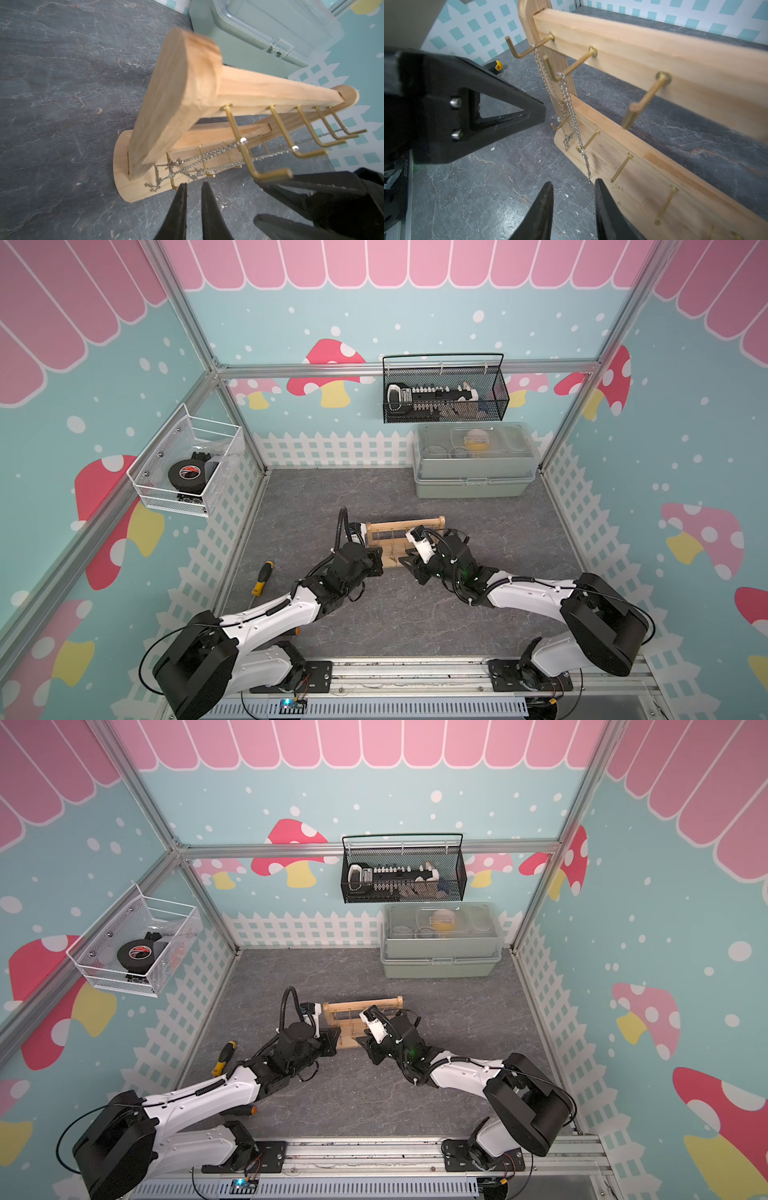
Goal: Hang the necklace on the jewelry display stand
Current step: Adjust the necklace on the stand.
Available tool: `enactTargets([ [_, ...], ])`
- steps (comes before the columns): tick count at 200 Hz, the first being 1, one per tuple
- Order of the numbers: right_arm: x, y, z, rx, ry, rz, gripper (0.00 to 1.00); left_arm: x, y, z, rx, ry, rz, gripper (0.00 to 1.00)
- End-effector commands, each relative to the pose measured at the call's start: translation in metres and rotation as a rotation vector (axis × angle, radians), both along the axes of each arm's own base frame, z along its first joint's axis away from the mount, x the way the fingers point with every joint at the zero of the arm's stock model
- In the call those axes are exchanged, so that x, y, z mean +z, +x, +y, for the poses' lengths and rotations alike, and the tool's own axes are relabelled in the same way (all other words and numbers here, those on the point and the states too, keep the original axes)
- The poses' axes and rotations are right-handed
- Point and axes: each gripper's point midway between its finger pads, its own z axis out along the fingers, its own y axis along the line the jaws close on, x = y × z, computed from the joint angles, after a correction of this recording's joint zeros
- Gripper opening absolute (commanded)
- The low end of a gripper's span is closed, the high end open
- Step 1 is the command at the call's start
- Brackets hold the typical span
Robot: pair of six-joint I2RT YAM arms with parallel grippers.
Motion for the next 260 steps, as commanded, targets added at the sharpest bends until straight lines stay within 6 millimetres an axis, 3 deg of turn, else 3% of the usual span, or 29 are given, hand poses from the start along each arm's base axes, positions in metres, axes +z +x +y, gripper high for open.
enactTargets([
  [1,0.005,0.003,0.005,0.006,0.001,-0.019,0.34,0.003,0.001,0.007,0.022,0.031,-0.033,0.20],
  [131,0.005,0.004,0.007,0.010,0.004,-0.018,0.34,0.011,0.023,0.002,0.070,0.040,-0.069,0.20],
  [212,0.001,0.003,0.006,0.008,0.000,-0.015,0.34,0.011,0.024,0.002,0.072,0.048,-0.075,0.01],
  [260,0.000,0.004,0.005,0.006,-0.004,-0.014,0.34,0.011,0.015,0.004,0.045,0.046,-0.076,0.00],
])
